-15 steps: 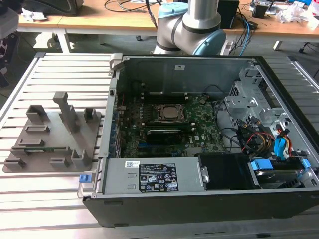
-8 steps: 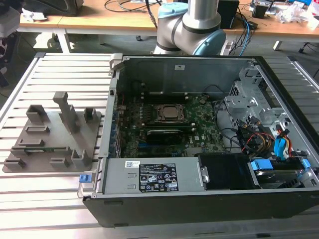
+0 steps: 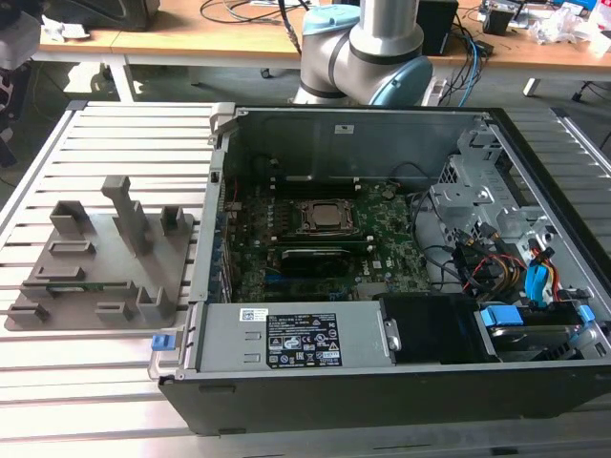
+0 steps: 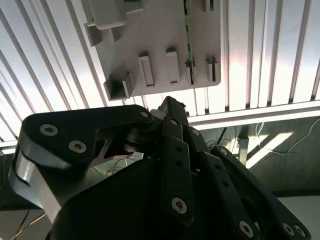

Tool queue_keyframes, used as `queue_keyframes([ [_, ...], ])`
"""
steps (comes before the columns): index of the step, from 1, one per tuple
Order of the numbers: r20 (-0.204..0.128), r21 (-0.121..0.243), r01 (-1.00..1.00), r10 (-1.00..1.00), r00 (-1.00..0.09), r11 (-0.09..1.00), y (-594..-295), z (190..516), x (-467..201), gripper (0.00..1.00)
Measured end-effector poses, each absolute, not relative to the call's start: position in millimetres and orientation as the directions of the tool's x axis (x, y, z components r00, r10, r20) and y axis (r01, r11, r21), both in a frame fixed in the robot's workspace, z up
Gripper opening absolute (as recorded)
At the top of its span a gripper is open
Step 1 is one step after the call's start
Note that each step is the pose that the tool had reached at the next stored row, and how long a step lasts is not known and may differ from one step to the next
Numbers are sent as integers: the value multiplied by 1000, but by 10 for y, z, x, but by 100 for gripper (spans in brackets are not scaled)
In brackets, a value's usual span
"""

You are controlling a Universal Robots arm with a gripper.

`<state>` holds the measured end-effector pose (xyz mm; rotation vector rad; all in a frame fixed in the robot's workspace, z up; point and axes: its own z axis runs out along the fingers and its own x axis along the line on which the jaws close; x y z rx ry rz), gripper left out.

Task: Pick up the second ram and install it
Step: 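Pick up the second ram and move it above second insertion slot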

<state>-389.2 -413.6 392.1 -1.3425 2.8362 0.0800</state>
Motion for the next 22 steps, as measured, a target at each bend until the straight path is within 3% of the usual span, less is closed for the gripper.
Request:
queue_keyframes([
  [22, -24, 45, -895, -895, -444, 443, -4135, 3921, -3892, 11],
])
